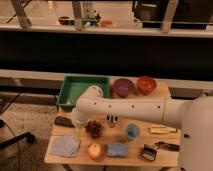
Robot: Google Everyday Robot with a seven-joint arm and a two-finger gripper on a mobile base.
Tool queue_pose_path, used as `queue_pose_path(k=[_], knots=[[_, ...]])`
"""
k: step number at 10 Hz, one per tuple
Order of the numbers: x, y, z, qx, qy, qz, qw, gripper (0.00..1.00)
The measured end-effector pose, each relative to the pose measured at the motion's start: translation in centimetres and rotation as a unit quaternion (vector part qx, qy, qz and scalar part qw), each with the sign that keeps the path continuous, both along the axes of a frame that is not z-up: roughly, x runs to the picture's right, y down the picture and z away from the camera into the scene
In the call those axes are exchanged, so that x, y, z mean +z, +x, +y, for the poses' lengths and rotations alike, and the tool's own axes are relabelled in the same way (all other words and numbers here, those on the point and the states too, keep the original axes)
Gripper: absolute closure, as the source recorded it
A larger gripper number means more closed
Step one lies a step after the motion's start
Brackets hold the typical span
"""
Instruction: Wipe table surface with eraser
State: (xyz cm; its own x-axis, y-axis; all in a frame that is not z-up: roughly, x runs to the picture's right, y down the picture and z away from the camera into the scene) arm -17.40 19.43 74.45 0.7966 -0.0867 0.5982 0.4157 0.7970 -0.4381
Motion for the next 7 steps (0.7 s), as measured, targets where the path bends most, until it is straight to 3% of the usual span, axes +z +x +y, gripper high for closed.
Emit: queue_pose_path(k=[3, 7], knots=[[0.51, -1.38, 0.11, -0.004, 0.001, -0.008, 1.0000, 0.20], [0.56, -1.26, 0.08, -0.004, 0.002, -0.008, 1.0000, 0.20]])
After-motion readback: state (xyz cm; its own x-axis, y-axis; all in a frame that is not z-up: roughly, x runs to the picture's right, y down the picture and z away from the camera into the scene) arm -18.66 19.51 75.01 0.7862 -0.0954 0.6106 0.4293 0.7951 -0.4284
